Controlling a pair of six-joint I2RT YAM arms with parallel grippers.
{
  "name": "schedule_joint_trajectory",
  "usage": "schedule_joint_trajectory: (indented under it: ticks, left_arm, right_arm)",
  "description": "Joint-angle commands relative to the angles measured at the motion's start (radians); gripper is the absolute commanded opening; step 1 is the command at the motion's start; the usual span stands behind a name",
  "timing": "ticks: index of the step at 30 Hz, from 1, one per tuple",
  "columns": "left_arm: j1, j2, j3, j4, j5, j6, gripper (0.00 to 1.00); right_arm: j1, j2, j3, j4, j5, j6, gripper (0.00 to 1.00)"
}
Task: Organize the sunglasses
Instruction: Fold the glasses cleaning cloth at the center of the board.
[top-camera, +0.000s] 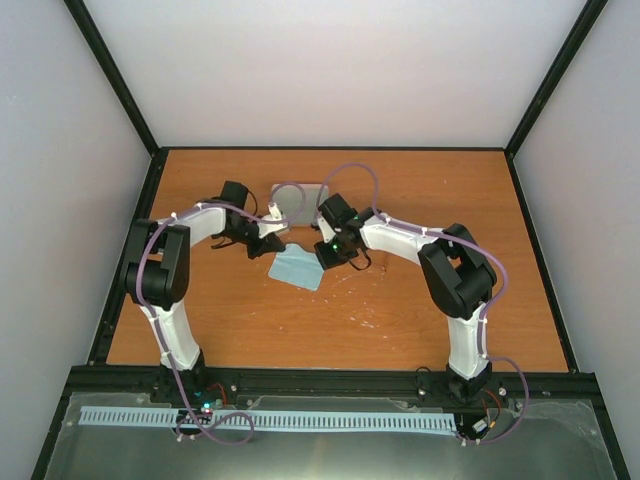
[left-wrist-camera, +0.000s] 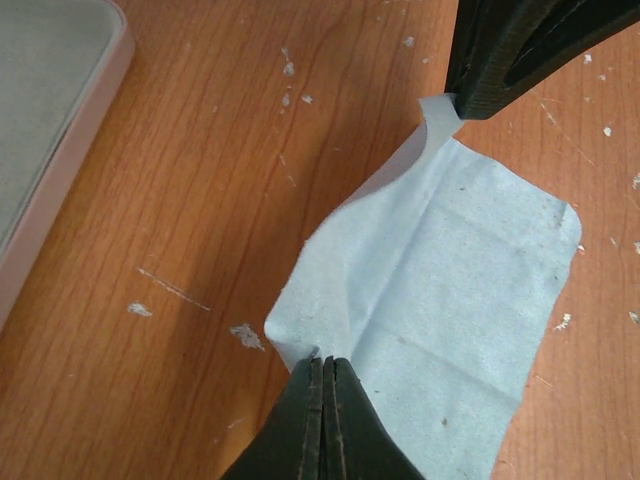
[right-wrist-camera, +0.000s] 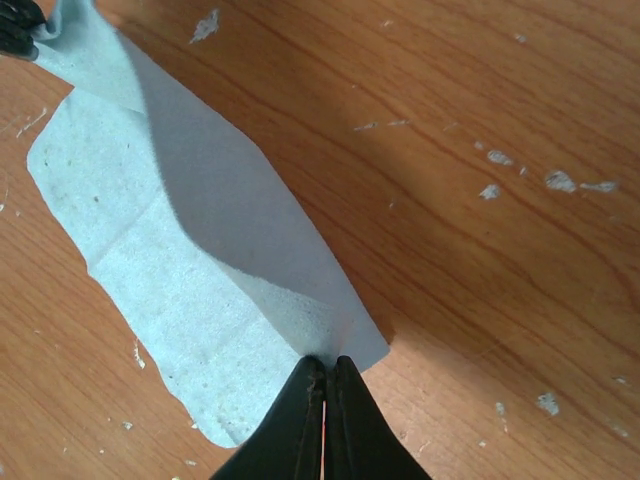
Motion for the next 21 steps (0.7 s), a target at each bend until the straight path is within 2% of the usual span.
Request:
schedule_joint_trajectory:
  ticks: [1, 21]
  left_arm:
    - [0.010, -0.034, -0.018, -0.025, 0.027, 0.039, 0.01]
    - [0.021, -0.100, -0.096, -0.080, 0.024, 0.094, 0.01]
  right_arm:
    - [0.010, -0.039, -0.017, 0.011, -0.037, -0.011, 0.03]
    - [0.038, -0.060, -0.090, 0.012, -0.097, -0.014, 0.03]
